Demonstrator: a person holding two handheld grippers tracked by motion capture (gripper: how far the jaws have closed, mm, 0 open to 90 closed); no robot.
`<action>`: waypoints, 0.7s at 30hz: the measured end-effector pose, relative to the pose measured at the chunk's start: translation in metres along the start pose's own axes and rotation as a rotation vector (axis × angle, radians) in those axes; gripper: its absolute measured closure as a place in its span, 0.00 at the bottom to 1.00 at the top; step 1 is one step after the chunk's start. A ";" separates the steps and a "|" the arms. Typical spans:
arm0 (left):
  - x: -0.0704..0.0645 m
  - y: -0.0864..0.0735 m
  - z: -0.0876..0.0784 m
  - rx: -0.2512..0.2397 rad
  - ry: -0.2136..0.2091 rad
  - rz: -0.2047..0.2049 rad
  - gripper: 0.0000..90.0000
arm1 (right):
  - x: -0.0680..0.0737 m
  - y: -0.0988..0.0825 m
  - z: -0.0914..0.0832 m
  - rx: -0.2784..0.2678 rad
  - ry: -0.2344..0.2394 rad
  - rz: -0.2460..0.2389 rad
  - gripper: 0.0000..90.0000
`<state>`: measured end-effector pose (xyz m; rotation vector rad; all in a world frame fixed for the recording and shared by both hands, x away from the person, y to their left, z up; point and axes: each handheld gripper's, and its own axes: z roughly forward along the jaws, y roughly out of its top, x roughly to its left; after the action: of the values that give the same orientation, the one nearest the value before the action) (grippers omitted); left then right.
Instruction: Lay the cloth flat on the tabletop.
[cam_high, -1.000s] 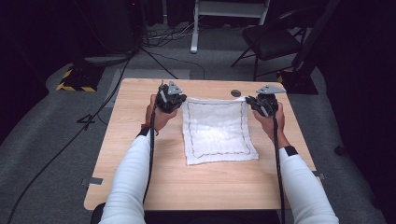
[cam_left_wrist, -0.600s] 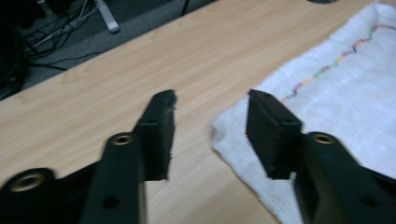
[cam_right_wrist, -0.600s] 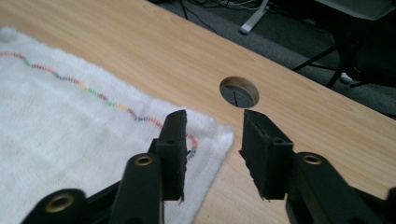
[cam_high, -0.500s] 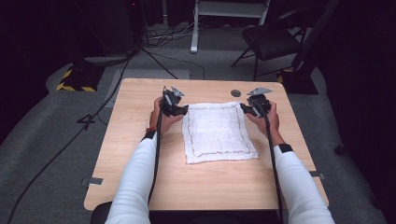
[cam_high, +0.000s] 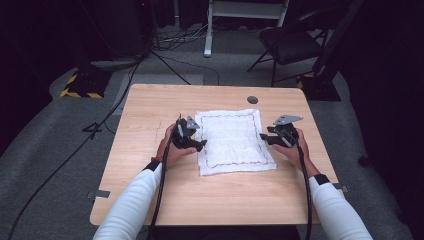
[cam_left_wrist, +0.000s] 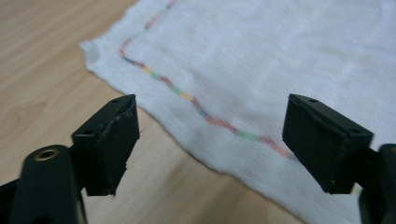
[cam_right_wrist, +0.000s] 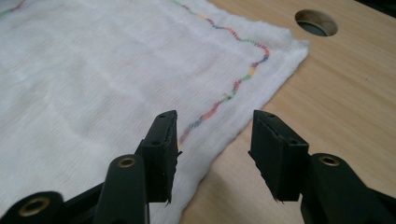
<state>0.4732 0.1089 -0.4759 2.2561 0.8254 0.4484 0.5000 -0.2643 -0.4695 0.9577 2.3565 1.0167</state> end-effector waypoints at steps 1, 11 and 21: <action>-0.006 -0.003 -0.002 0.002 -0.018 0.011 0.21 | 0.002 -0.004 -0.003 0.001 0.011 -0.005 0.58; -0.046 -0.024 -0.014 0.041 -0.165 0.052 0.22 | 0.027 -0.042 -0.035 0.048 0.137 -0.083 0.57; -0.061 -0.032 -0.018 0.070 -0.232 0.079 0.26 | 0.030 -0.063 -0.052 0.054 0.220 -0.096 0.51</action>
<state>0.4048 0.0950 -0.4907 2.3572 0.6433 0.1900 0.4217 -0.2988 -0.4855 0.7776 2.5943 1.0743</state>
